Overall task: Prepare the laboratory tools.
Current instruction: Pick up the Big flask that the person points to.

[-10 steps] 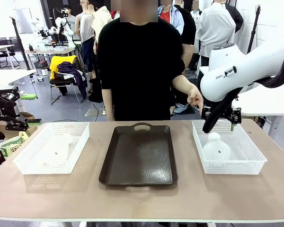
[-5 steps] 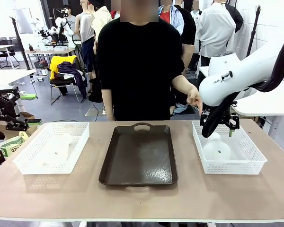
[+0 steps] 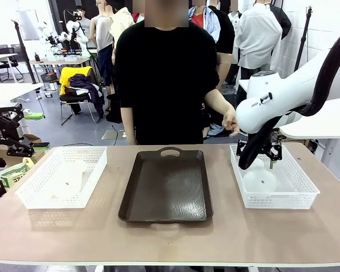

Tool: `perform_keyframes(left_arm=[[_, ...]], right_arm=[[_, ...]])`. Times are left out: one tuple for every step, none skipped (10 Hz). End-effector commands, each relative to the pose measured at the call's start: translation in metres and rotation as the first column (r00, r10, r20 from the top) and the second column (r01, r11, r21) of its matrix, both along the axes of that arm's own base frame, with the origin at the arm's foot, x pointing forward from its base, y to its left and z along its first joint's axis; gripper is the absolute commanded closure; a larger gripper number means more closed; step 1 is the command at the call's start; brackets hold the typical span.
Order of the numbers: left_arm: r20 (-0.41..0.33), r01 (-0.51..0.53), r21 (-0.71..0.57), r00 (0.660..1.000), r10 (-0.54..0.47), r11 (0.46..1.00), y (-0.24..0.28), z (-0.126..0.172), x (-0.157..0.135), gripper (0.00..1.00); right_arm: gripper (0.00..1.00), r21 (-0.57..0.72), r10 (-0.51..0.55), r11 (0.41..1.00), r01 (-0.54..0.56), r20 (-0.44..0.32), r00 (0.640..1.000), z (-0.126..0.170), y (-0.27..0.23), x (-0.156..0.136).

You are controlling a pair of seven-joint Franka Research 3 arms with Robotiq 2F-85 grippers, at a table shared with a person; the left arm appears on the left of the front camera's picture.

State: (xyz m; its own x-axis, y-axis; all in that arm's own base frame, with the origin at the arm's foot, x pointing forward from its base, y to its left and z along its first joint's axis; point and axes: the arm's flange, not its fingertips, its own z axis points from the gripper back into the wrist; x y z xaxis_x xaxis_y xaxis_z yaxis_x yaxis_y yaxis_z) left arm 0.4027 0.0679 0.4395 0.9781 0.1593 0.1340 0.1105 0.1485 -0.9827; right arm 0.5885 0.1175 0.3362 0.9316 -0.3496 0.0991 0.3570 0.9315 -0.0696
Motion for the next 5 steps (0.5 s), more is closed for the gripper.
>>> perform_keyframes(left_arm=[[0.016,0.000,0.000,1.000,0.000,1.000,0.001,0.000,0.000,0.00],[0.016,0.000,0.000,1.000,0.000,1.000,0.001,0.000,0.000,0.00],[0.016,0.000,0.000,1.000,0.000,1.000,0.001,0.000,0.000,0.00],[0.016,0.000,0.000,1.000,0.000,1.000,0.001,0.000,0.000,0.00],[0.016,0.000,0.000,1.000,0.000,1.000,0.001,0.000,0.000,0.00]], right_arm=[[0.00,0.031,0.034,0.999,-0.034,-0.002,0.999,-0.003,0.000,0.012],[0.00,0.029,0.036,0.999,-0.036,0.001,0.999,-0.005,-0.001,0.016],[0.00,0.038,0.034,0.999,-0.034,0.004,0.999,-0.006,-0.001,0.020],[0.00,0.042,0.033,0.999,-0.033,0.001,0.999,-0.009,-0.002,0.022],[0.00,0.048,0.035,0.998,-0.035,-0.004,0.999,-0.010,-0.002,0.022]])
